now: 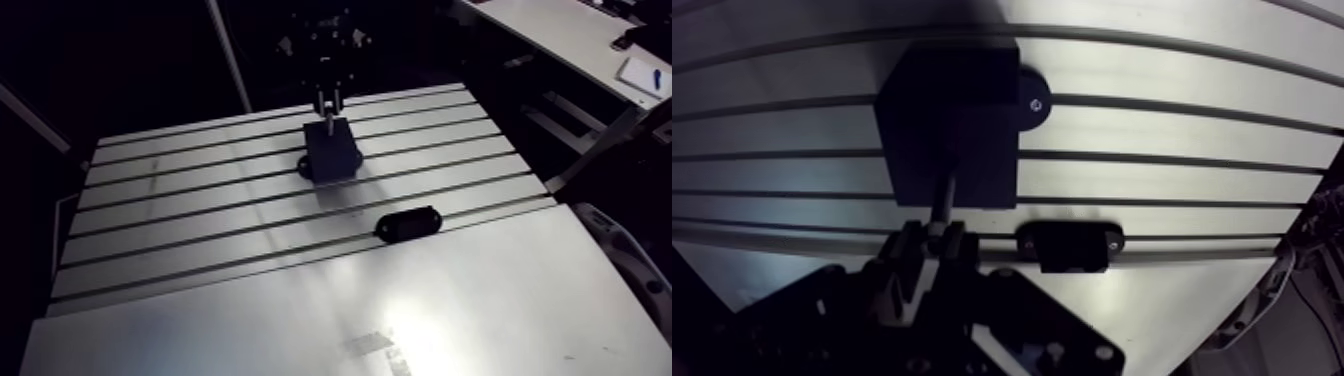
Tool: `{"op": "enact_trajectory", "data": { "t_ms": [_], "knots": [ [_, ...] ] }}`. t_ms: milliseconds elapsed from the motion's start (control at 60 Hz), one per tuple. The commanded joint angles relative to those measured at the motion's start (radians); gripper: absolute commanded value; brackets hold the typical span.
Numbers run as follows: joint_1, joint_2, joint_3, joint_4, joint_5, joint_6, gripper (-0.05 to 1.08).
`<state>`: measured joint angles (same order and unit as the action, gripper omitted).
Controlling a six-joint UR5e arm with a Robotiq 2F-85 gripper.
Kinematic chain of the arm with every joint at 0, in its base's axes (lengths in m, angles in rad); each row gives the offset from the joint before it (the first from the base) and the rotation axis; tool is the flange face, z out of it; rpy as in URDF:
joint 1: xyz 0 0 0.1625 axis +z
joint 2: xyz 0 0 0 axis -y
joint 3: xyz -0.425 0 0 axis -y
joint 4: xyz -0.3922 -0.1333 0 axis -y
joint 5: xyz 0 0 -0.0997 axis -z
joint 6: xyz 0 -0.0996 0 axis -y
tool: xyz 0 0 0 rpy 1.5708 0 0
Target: Pick up the M10 bolt and insert it into the hole until fully seated.
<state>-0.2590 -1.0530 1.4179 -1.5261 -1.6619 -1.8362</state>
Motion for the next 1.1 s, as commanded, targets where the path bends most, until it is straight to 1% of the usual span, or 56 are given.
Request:
{"op": "enact_trajectory", "data": {
  "t_ms": [17,1100],
  "knots": [
    [0.0,0.0,0.002,-0.019,-0.001,-0.001,1.07],
    [0.001,0.008,0.006,-0.027,-0.002,0.001,1.07]
  ]
}}
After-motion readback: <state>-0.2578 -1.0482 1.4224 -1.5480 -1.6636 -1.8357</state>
